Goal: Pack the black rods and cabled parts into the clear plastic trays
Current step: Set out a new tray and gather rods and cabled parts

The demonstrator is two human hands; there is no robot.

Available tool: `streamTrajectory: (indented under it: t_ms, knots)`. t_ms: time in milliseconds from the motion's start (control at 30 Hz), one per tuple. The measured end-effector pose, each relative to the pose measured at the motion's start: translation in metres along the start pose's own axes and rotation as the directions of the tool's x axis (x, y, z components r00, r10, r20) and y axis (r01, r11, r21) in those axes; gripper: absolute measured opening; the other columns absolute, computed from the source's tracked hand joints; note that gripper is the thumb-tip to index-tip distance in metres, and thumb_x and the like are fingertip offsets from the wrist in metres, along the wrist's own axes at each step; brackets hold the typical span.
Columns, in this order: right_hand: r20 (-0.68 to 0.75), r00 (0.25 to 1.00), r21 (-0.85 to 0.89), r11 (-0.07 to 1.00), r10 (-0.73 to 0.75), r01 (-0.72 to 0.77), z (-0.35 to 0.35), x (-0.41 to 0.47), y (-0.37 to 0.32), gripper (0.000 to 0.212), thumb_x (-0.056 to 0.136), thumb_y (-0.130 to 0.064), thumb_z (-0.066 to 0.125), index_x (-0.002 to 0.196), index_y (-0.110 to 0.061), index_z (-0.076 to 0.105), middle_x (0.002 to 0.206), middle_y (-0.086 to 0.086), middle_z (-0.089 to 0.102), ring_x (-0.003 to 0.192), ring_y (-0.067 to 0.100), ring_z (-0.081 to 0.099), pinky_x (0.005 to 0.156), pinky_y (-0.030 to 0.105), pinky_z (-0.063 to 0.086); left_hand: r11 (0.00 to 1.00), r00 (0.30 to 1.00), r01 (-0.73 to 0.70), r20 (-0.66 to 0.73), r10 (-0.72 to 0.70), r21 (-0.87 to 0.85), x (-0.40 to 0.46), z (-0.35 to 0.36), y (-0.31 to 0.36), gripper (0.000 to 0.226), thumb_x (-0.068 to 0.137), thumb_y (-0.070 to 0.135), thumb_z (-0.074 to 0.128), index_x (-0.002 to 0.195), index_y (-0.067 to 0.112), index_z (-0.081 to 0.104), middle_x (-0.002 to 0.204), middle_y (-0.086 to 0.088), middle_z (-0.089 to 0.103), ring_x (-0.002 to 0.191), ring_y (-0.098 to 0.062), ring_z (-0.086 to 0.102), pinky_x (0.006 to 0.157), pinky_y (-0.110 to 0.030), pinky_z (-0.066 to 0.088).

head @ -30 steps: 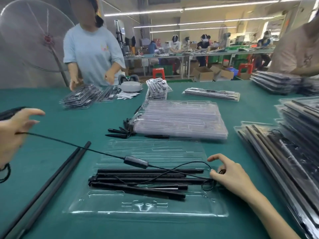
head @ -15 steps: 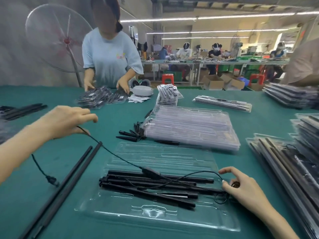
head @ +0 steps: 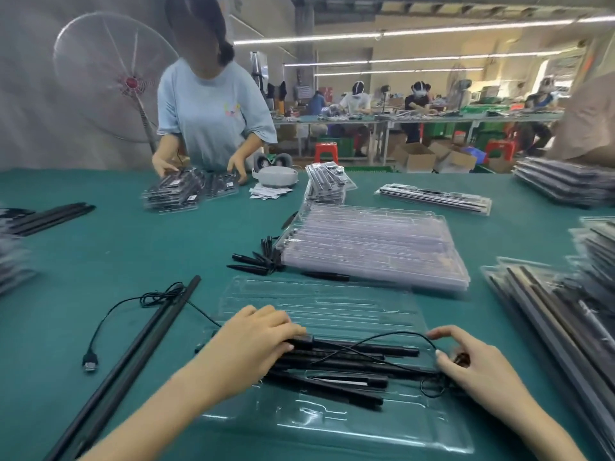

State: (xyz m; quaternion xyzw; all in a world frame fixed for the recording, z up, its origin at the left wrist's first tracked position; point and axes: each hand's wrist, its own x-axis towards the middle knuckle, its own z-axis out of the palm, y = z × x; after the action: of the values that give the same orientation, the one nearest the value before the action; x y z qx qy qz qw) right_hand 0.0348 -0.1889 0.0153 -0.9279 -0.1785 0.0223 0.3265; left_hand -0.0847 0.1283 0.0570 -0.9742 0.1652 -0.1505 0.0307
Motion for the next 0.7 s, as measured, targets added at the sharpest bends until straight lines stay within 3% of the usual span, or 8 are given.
streamTrajectory:
  t_ms: [133, 267, 333, 400, 533, 700]
  knots:
    - [0.005, 1.0, 0.001, 1.0, -0.007, 0.007, 0.001, -0.001, 0.0, 0.023, 0.085, -0.029, 0.062, 0.09, -0.05, 0.054, 0.058, -0.014, 0.058, 0.054, 0.004, 0.05, 0.061, 0.027, 0.045, 0.994, 0.996, 0.071, -0.06, -0.066, 0.084, 0.022, 0.022, 0.01, 0.032, 0.064, 0.037, 0.086, 0.093, 0.033, 0.074, 0.087, 0.021, 0.066, 0.078, -0.001, 0.064, 0.067, -0.016, 0.051]
    - [0.021, 1.0, -0.001, 1.0, -0.011, 0.012, -0.001, 0.001, 0.002, 0.021, 0.086, -0.031, 0.06, 0.092, -0.05, 0.053, 0.061, -0.014, 0.059, 0.052, 0.004, 0.049, 0.061, 0.027, 0.045, 0.991, 0.99, 0.137, -0.018, -0.137, -0.007, 0.024, 0.023, 0.012, 0.025, 0.069, 0.037, 0.083, 0.088, 0.036, 0.067, 0.089, 0.025, 0.062, 0.085, 0.003, 0.06, 0.077, -0.014, 0.043]
    - [0.024, 1.0, 0.008, 1.0, -0.01, 0.01, -0.002, 0.002, 0.003, 0.022, 0.085, -0.031, 0.061, 0.091, -0.05, 0.054, 0.063, -0.011, 0.06, 0.053, 0.004, 0.05, 0.063, 0.028, 0.047, 0.976, 0.98, 0.196, -0.004, -0.197, -0.093, 0.024, 0.02, 0.013, 0.014, 0.089, 0.034, 0.064, 0.103, 0.032, 0.06, 0.103, 0.023, 0.061, 0.101, 0.001, 0.054, 0.09, -0.014, 0.032]
    - [-0.005, 1.0, 0.037, 0.999, -0.004, 0.004, -0.003, 0.001, 0.002, 0.022, 0.084, -0.029, 0.064, 0.089, -0.049, 0.056, 0.061, -0.008, 0.06, 0.053, 0.006, 0.05, 0.063, 0.03, 0.047, 0.952, 0.968, 0.229, -0.06, -0.245, -0.202, 0.02, 0.019, 0.016, 0.012, 0.096, 0.032, 0.052, 0.108, 0.028, 0.054, 0.106, 0.02, 0.06, 0.101, -0.002, 0.053, 0.089, -0.015, 0.03]
    - [-0.156, 0.988, 0.066, 0.998, 0.005, 0.005, -0.007, -0.001, 0.003, 0.019, 0.084, -0.03, 0.068, 0.084, -0.046, 0.058, 0.06, -0.005, 0.061, 0.059, 0.008, 0.053, 0.064, 0.032, 0.047, 0.912, 0.97, 0.197, -0.066, -0.236, -0.361, 0.004, 0.005, 0.028, 0.013, 0.093, 0.037, 0.057, 0.105, 0.032, 0.057, 0.097, 0.022, 0.059, 0.092, 0.001, 0.05, 0.08, -0.011, 0.034]
    - [-0.151, 0.989, 0.043, 0.999, 0.006, 0.0, -0.008, -0.004, 0.004, 0.012, 0.081, -0.04, 0.069, 0.084, -0.047, 0.059, 0.063, -0.01, 0.061, 0.062, 0.007, 0.058, 0.066, 0.033, 0.049, 0.818, 0.977, 0.206, 0.069, -0.201, -0.537, -0.018, 0.011, 0.034, 0.017, 0.094, 0.041, 0.052, 0.107, 0.037, 0.061, 0.103, 0.028, 0.05, 0.091, 0.006, 0.051, 0.08, -0.009, 0.039]
